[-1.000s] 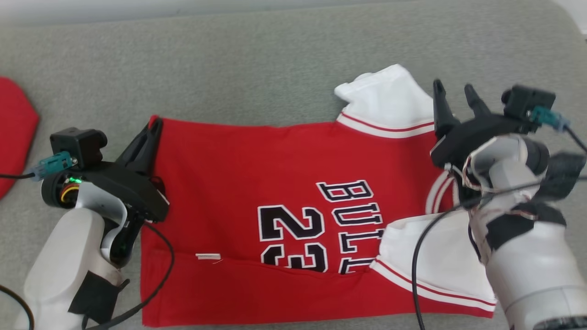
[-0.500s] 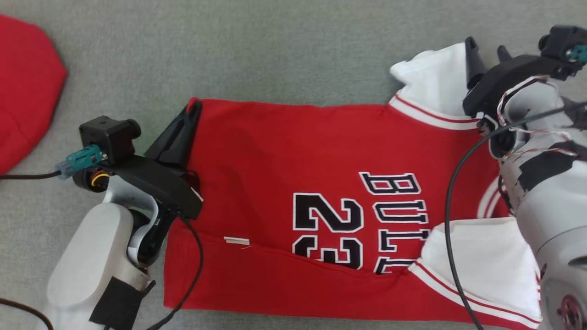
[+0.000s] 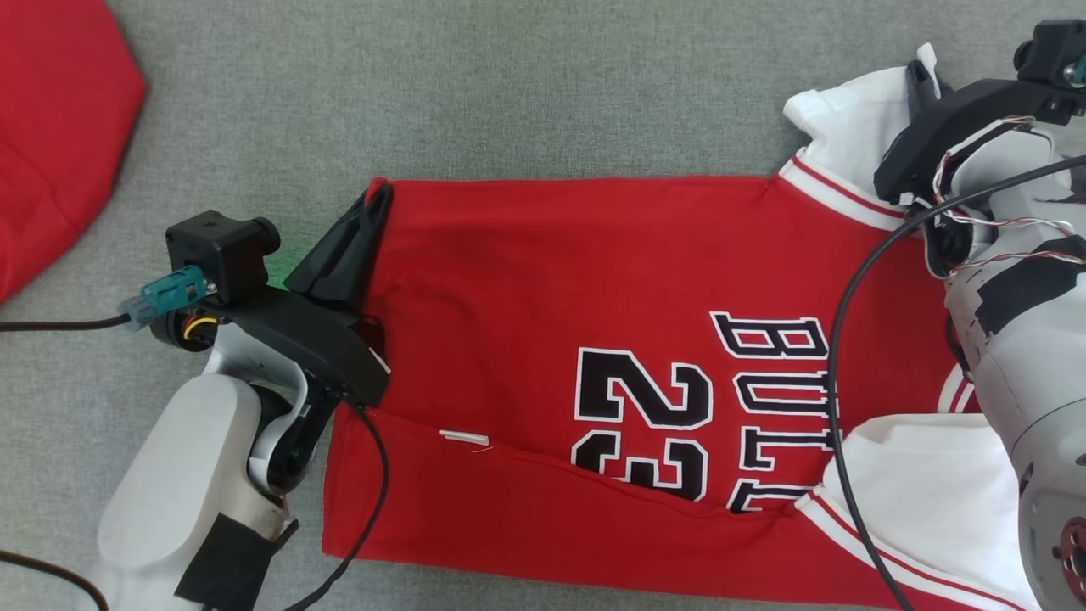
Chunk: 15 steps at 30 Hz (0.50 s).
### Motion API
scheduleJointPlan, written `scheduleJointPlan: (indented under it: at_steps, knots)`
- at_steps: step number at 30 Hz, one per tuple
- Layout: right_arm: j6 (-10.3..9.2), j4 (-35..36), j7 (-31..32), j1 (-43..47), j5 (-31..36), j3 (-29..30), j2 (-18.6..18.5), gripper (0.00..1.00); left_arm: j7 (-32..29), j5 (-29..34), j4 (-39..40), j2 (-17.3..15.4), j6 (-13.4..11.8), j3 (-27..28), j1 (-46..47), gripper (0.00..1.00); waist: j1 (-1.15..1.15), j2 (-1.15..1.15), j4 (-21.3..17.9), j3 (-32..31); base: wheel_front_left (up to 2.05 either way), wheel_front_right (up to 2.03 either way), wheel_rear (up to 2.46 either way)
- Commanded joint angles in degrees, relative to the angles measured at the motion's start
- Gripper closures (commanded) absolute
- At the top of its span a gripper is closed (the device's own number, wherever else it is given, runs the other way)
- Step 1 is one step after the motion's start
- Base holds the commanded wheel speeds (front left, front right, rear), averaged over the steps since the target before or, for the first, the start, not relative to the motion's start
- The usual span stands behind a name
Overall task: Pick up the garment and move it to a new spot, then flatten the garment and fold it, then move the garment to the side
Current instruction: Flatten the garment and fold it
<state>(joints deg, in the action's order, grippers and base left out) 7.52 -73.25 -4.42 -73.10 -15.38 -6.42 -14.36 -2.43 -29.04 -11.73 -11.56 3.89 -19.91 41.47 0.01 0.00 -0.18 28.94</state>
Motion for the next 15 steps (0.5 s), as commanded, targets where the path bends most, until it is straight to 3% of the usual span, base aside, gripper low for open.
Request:
scheduleJointPlan:
  at_steps: [1,8,15]
  knots:
    - [-0.05,-0.5,-0.6,0.6,0.9,0.2,0.4,1.00,0.6,0.0,-0.4,-0.3,-0.3,0.2,0.0,1.00,-0.01,0.00,-0.3,-0.5,0.00,0.00,0.00]
    - [-0.04,-0.1,-6.1,2.4,1.7,-0.7,1.3,1.00,2.4,-0.9,-2.1,-0.9,-0.7,1.1,-2.7,1.00,-0.01,0.00,-2.0,-3.7,0.00,0.00,0.00]
    - [-0.04,5.3,-9.5,7.8,-2.9,-4.5,2.6,1.00,3.8,-2.2,-2.8,-2.0,-1.4,2.3,-6.6,1.00,-0.01,0.00,-4.8,-7.7,0.00,0.00,0.00]
